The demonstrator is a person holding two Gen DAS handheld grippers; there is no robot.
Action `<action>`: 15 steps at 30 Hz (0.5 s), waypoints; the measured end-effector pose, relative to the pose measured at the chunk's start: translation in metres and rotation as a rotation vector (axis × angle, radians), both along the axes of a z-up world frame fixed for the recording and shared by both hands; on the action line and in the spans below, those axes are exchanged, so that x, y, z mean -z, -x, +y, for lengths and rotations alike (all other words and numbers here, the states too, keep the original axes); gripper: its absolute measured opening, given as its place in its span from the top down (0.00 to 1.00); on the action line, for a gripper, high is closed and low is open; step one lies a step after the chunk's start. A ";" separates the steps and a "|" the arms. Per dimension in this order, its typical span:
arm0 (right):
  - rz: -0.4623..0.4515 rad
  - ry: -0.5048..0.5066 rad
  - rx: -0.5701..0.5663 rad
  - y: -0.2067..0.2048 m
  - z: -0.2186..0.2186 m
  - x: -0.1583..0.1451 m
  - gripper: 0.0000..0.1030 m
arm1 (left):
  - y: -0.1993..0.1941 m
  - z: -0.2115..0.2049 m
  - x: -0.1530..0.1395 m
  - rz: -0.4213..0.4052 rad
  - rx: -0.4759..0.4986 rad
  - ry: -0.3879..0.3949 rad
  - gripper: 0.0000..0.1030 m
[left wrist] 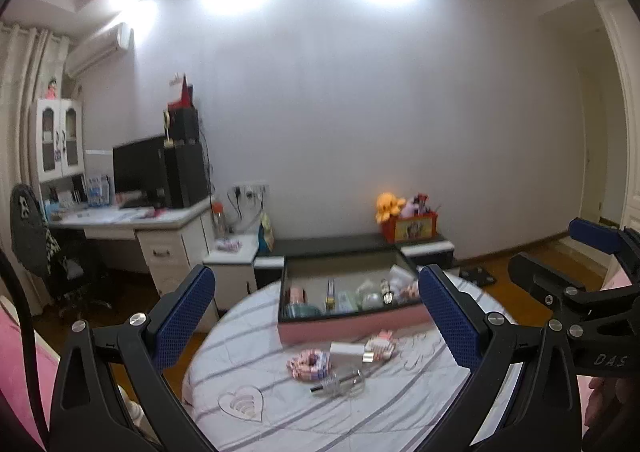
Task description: Organize rigid objects
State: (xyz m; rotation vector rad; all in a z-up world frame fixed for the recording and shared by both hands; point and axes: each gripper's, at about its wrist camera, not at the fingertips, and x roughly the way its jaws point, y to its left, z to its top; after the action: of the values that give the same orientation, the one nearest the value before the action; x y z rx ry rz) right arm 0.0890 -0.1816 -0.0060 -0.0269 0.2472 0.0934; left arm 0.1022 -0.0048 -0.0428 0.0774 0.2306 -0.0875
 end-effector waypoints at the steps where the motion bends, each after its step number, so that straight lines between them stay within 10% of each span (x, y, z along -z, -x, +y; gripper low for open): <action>1: 0.022 0.000 -0.003 -0.008 0.000 0.007 0.00 | -0.007 0.001 0.006 0.023 0.000 -0.001 0.00; 15: 0.367 -0.001 -0.014 -0.109 -0.005 0.132 0.00 | -0.113 -0.005 0.148 0.487 -0.020 0.045 0.00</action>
State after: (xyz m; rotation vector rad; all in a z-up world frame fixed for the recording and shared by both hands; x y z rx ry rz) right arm 0.1979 -0.1864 -0.1382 -0.0101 0.6135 0.1118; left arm 0.2155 -0.0100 -0.1904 0.0073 0.7156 -0.0904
